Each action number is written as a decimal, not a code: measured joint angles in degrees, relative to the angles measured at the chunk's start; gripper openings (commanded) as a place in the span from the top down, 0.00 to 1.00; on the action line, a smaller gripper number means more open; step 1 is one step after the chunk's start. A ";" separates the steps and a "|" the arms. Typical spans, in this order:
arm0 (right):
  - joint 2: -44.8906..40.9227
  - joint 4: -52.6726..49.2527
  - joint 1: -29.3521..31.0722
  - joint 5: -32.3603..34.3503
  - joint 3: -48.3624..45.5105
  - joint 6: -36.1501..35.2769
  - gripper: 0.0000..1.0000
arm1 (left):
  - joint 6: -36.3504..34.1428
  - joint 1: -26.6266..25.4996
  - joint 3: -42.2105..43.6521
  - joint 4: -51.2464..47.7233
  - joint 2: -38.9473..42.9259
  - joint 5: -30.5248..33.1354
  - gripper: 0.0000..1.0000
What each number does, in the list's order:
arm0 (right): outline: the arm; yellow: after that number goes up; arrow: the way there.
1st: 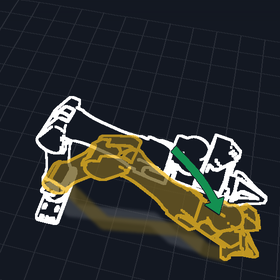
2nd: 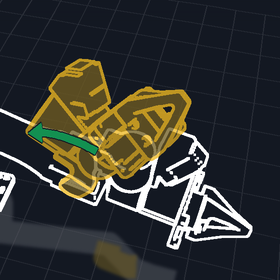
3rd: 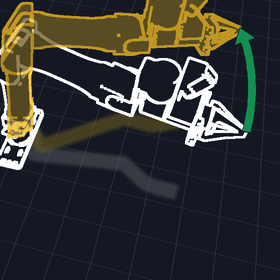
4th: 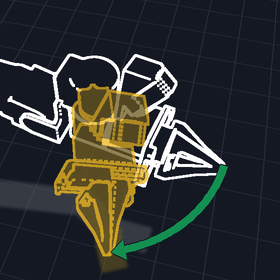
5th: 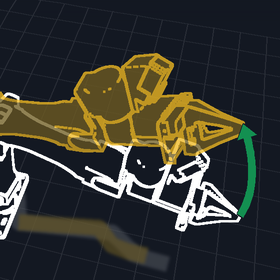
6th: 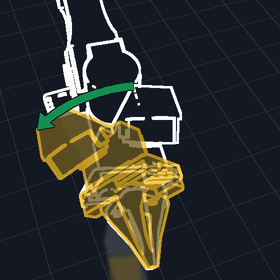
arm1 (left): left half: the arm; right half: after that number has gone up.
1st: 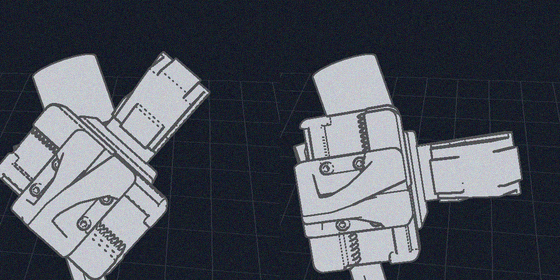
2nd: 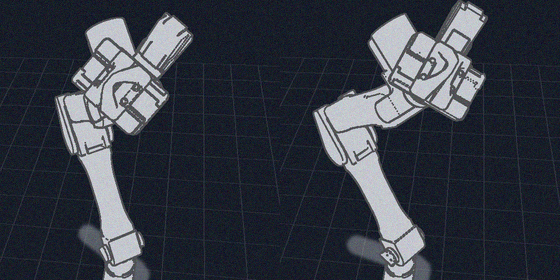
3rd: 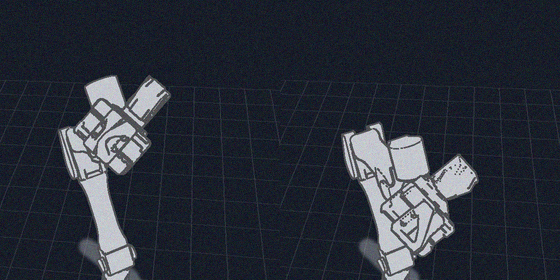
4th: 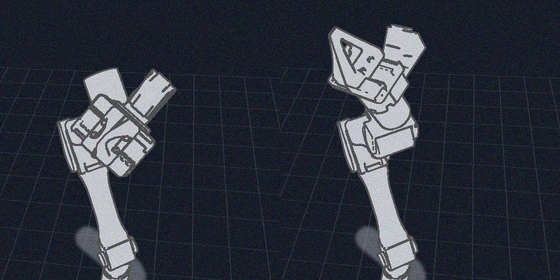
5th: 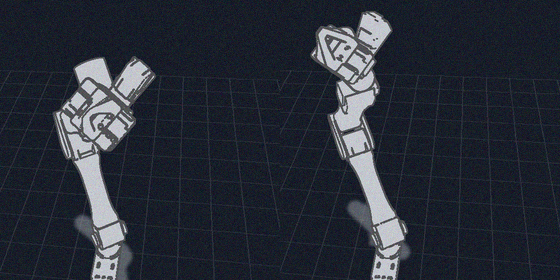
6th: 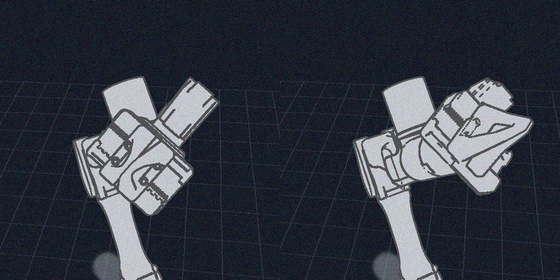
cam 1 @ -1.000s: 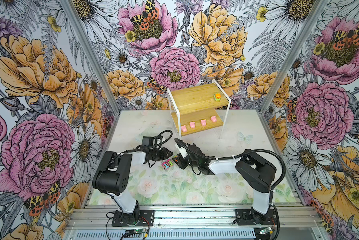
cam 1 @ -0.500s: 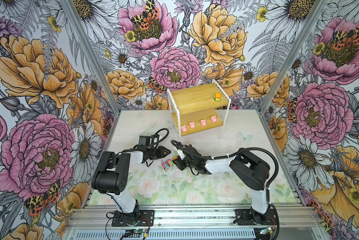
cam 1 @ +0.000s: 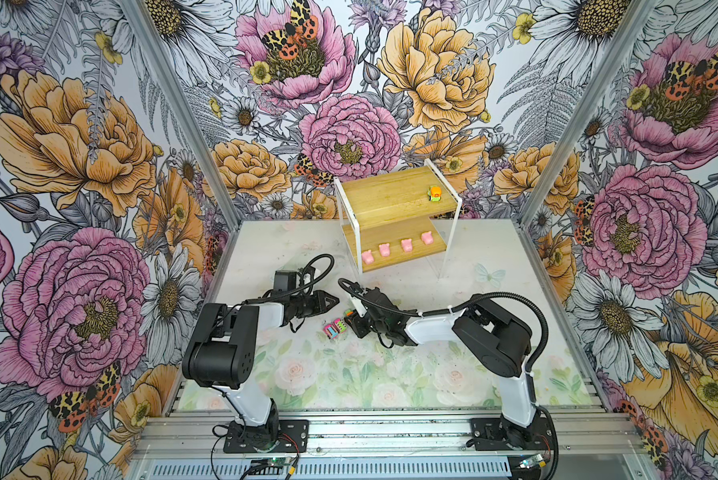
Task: Place and organize the plastic toys onto the shelf
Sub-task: 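Close the right gripper on the orange-and-green truck and lift it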
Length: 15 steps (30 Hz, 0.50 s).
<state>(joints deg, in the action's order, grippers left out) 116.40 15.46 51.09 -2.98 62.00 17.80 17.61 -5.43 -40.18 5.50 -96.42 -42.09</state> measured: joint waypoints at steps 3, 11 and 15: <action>-0.02 0.13 -0.02 0.46 0.11 -0.46 0.74 | 0.00 0.04 0.00 0.13 -0.28 -0.02 0.73; -1.73 -0.68 -0.04 0.15 -1.07 -1.36 0.78 | 0.07 0.11 0.26 0.70 -0.44 -0.02 0.73; -7.13 -3.80 -0.20 -0.66 -3.93 -1.49 0.79 | 0.42 0.37 0.57 0.87 -0.44 -0.20 0.73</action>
<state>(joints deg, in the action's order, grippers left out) 109.27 11.66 50.89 -3.64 58.06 16.32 18.02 -5.06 -39.62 6.37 -96.86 -42.28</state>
